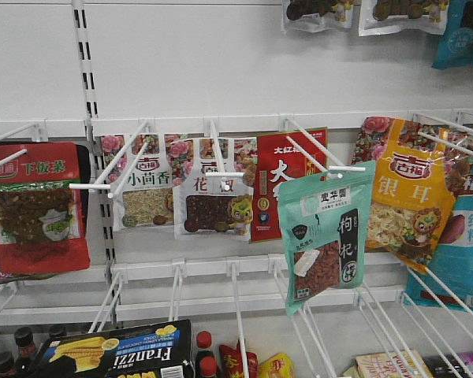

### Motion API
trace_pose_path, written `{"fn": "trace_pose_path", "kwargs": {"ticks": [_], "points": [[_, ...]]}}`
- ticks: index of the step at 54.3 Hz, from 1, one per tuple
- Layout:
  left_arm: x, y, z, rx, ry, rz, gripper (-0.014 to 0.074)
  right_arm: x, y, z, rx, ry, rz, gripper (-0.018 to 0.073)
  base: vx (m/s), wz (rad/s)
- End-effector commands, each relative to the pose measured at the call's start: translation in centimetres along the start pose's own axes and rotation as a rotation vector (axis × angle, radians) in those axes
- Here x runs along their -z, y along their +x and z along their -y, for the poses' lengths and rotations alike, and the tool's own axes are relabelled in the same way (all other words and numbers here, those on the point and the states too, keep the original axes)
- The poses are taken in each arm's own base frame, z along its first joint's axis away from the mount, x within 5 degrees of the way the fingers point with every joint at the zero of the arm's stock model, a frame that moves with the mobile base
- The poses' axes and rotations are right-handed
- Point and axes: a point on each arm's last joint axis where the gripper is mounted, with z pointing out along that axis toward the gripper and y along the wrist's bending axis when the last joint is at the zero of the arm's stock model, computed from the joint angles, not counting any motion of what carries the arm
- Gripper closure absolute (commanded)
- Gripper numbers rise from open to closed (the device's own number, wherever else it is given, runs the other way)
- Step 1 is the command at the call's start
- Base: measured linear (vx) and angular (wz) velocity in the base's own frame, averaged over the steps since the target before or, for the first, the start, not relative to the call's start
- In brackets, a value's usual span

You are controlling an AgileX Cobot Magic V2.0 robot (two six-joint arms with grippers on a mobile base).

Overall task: Pick snacks and fruit into basket
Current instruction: 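Lift the black Franzzi box up off the shelf with the left gripper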

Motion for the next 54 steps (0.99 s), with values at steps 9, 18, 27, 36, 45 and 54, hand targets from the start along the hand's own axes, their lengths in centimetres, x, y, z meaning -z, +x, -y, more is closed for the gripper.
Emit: {"fn": "trace_pose_path", "kwargs": {"ticks": [9,18,27,36,45,54], "points": [[-0.2,0.0,1.6,-0.007,0.11,-0.008,-0.0012,0.1,-0.6,0.1,0.002,0.017,0.089,0.0569,0.0,0.0],[-0.2,0.0,1.5,-0.009,0.098,-0.006,-0.0012,0.1,-0.6,0.1,0.002,0.017,0.089,0.0569,0.0,0.0],[-0.2,0.0,1.4,-0.01,0.082,-0.001,-0.0012,0.1,-0.6,0.1,0.002,0.017,0.089,0.0569,0.0,0.0],[-1.3,-0.2,2.5,-0.041,0.102,-0.029,-0.0012,0.1,-0.6,0.1,0.002,0.017,0.089,0.0569,0.0,0.0],[-2.6,-0.3,2.9,-0.001,0.09,-0.093,-0.0012,0.1,-0.6,0.1,0.002,0.017,0.089,0.0569,0.0,0.0],[-2.8,-0.4,2.6,0.009,0.072,-0.081,-0.0012,0.1,-0.6,0.1,0.002,0.017,0.089,0.0569,0.0,0.0]]}}
